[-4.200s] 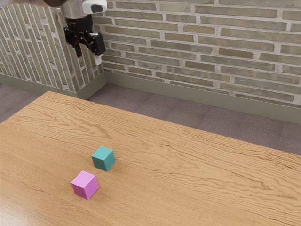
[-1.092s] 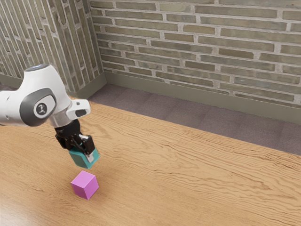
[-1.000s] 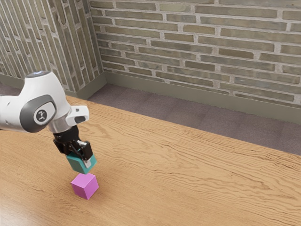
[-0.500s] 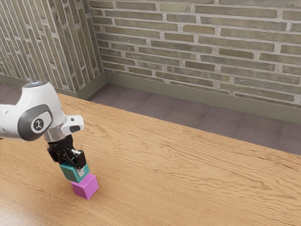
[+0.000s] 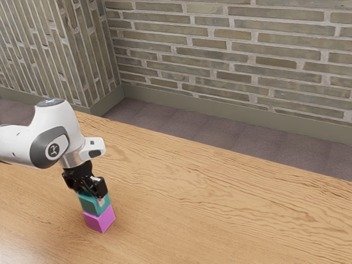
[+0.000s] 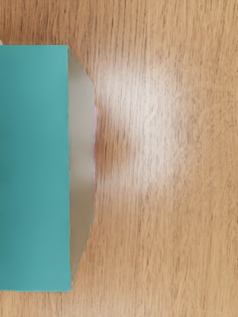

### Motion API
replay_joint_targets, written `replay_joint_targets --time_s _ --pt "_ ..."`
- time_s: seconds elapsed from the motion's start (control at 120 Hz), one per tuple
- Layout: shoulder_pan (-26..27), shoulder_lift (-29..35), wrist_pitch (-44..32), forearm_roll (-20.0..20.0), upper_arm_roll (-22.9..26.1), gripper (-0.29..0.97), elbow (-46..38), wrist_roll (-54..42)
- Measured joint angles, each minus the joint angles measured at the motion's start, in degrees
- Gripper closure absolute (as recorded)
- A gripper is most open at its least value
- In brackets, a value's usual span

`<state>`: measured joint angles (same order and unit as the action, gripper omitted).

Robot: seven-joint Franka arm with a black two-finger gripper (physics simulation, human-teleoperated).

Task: Pick up the blue block with one arm, and put the blue block on the pink block with one arm

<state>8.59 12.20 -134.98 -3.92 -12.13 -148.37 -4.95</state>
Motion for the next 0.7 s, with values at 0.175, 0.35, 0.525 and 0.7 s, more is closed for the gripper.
replay_joint_targets --time_s 0.175,0.35,0.525,0.7 --pt "0.02 0.44 -0.14 -0.03 0.00 0.08 -0.01 -0.10" --pt "0.10 6.72 2.07 -0.04 1.03 0.03 0.22 -0.07" --pt "-0.16 1.10 14.39 -0.01 2.52 0.01 27.63 -0.14" --pt "-0.34 -12.50 27.29 0.08 2.22 0.01 54.57 -1.40"
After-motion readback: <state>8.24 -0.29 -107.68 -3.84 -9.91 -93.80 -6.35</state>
